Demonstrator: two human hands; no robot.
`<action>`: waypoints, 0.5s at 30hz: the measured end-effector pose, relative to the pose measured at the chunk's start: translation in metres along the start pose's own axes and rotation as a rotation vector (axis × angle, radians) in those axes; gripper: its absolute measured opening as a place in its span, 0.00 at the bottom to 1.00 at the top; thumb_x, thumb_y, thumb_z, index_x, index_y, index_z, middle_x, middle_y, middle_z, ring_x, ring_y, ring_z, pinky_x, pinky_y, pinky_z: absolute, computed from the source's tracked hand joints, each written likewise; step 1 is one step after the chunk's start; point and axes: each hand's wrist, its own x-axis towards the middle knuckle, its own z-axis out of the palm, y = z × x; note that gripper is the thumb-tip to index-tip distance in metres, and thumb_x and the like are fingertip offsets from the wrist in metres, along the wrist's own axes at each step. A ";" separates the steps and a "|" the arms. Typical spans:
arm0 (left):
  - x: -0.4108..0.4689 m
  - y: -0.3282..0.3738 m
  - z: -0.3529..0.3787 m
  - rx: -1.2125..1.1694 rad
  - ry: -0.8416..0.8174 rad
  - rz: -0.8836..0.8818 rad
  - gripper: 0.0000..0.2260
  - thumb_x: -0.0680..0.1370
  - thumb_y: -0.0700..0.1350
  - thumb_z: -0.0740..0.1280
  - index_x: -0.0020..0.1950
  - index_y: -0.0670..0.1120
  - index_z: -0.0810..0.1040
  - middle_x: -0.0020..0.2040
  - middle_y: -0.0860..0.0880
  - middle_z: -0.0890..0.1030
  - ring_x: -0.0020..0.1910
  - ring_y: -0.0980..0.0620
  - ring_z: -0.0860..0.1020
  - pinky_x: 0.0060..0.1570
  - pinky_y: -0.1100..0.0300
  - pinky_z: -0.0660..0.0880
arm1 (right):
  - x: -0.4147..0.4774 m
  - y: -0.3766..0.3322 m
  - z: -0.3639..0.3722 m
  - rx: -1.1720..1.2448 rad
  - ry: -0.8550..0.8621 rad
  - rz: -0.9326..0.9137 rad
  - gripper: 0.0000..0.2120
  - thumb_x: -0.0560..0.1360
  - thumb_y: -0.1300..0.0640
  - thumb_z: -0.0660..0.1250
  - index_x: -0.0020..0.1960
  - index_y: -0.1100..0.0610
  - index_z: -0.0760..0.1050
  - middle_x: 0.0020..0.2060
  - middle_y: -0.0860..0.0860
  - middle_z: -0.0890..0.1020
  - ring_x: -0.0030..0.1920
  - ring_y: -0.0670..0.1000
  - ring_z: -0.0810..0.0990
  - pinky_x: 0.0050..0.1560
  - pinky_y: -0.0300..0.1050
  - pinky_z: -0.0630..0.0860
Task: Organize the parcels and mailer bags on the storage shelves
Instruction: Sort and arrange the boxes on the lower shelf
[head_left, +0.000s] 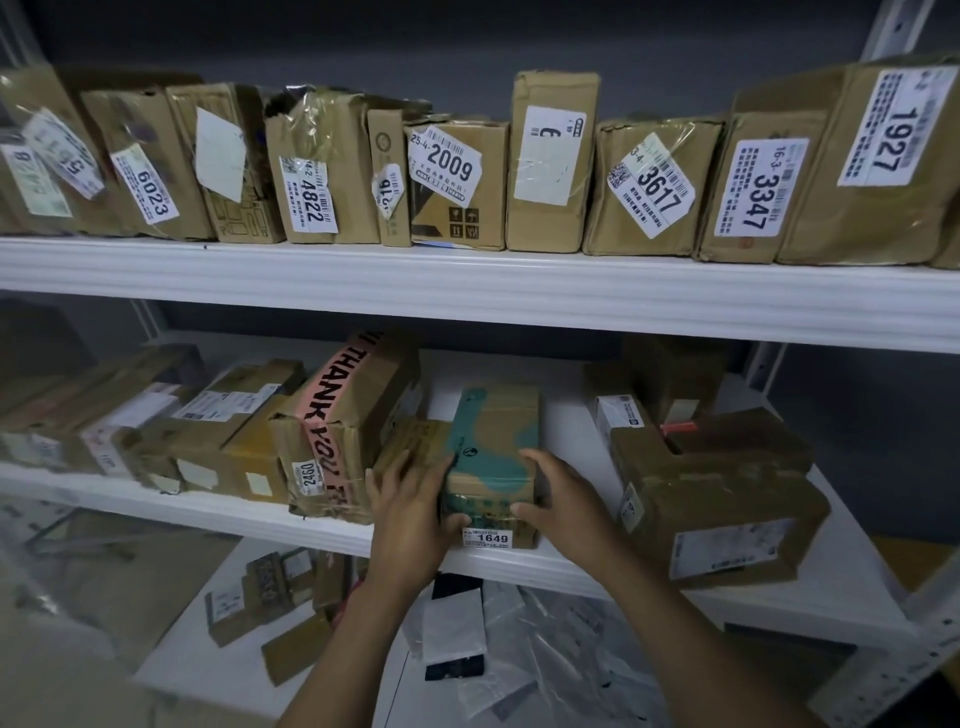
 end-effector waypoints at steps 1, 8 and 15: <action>0.000 -0.001 -0.001 -0.008 -0.007 -0.004 0.36 0.66 0.53 0.77 0.72 0.53 0.69 0.64 0.45 0.74 0.67 0.40 0.65 0.69 0.44 0.58 | 0.001 -0.001 0.001 -0.009 -0.008 0.001 0.29 0.73 0.56 0.72 0.71 0.47 0.65 0.69 0.48 0.71 0.64 0.48 0.72 0.60 0.38 0.70; 0.003 0.000 -0.010 0.085 -0.058 0.050 0.36 0.71 0.56 0.73 0.75 0.53 0.64 0.68 0.44 0.67 0.67 0.43 0.64 0.67 0.51 0.61 | 0.003 -0.012 -0.001 -0.105 -0.102 0.018 0.34 0.75 0.58 0.70 0.76 0.51 0.58 0.72 0.53 0.67 0.69 0.53 0.70 0.67 0.44 0.68; 0.010 0.025 -0.022 0.098 -0.115 0.223 0.30 0.76 0.58 0.66 0.76 0.53 0.63 0.72 0.44 0.64 0.70 0.44 0.63 0.69 0.49 0.61 | -0.022 -0.018 -0.030 -0.387 -0.055 -0.019 0.34 0.76 0.54 0.68 0.77 0.51 0.56 0.75 0.51 0.63 0.72 0.54 0.64 0.69 0.48 0.65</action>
